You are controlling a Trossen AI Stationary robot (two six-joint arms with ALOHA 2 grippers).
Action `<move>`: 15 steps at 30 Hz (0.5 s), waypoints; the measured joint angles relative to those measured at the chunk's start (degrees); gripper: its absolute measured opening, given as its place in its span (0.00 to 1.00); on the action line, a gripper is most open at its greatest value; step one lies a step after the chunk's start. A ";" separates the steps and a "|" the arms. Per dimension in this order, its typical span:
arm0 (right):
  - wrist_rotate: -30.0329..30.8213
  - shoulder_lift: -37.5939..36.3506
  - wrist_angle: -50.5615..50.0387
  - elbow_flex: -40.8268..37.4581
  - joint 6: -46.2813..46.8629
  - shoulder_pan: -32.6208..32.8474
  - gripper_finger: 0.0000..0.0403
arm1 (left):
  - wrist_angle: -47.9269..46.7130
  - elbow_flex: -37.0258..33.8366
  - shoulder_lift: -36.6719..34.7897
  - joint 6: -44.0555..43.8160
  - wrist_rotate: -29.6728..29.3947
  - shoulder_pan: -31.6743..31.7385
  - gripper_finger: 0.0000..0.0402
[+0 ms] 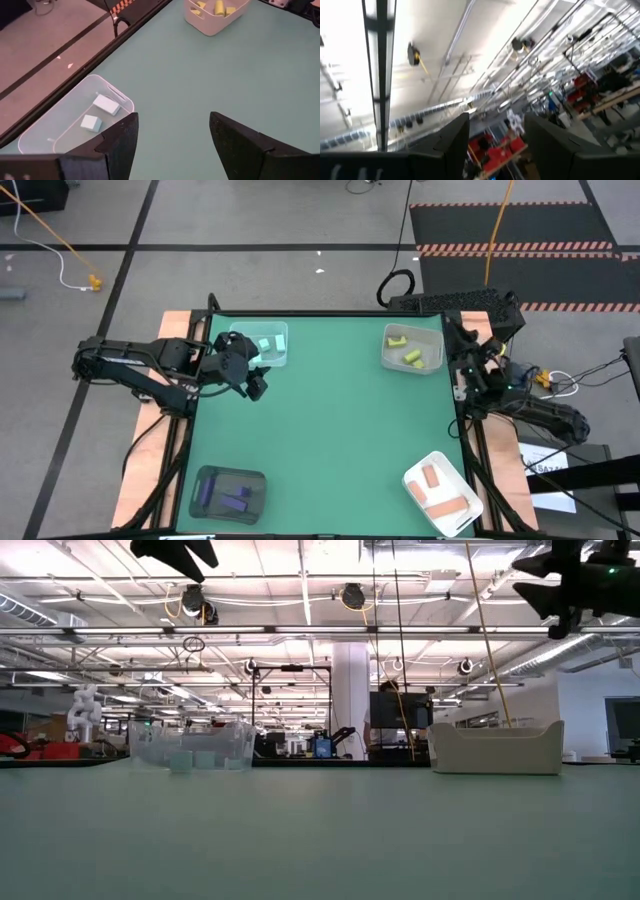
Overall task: Sort & place blocks by color
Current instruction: Return to Home Position
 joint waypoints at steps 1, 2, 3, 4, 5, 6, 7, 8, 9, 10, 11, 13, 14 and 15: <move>0.01 -1.01 -0.01 -0.01 0.00 -0.52 0.45 | 0.00 0.00 0.00 0.02 -0.02 0.00 0.61; 0.00 -1.95 -0.01 -0.02 0.00 -0.99 0.45 | 0.00 0.00 0.00 0.06 -0.02 0.00 0.61; 0.02 -3.00 -0.01 -0.02 0.00 -1.41 0.45 | 0.00 0.00 0.00 0.23 -0.02 0.00 0.61; 0.02 -3.96 -0.03 -0.02 -0.02 -1.76 0.45 | 0.00 0.00 0.00 0.43 -0.01 0.00 0.61; 0.04 -4.89 -0.02 -0.02 0.00 -2.09 0.45 | 0.00 0.00 0.00 0.62 -0.02 0.00 0.61; 0.10 -4.95 0.51 -0.02 0.00 -2.45 0.45 | 0.00 0.00 0.00 1.01 -0.01 0.00 0.61; 0.09 -4.91 1.51 -0.02 -0.02 -2.65 0.45 | 0.00 0.00 0.00 1.26 -0.02 0.00 0.61; 0.19 -4.71 2.00 -0.02 0.00 -2.81 0.45 | 0.00 0.00 0.00 1.63 -0.02 0.00 0.61; 0.12 -4.59 2.27 -0.02 0.00 -2.90 0.45 | 0.01 0.00 0.00 2.04 -0.01 0.00 0.61; 0.09 -4.57 2.23 -0.02 0.00 -2.88 0.45 | 0.04 0.00 0.00 2.54 -0.01 0.00 0.61; 0.11 -4.55 2.06 -0.02 0.00 -2.88 0.45 | 0.04 0.00 0.00 2.99 -0.02 0.00 0.61; 0.11 -4.53 1.69 -0.02 0.00 -2.88 0.45 | 0.04 0.00 0.02 4.00 -0.02 0.00 0.61; 0.09 -4.44 1.51 -0.02 0.00 -2.88 0.45 | 0.04 0.00 0.02 4.52 -0.02 0.00 0.61; 0.11 -4.42 1.25 -0.02 0.00 -2.88 0.45 | 0.04 0.00 0.02 5.29 -0.02 0.00 0.61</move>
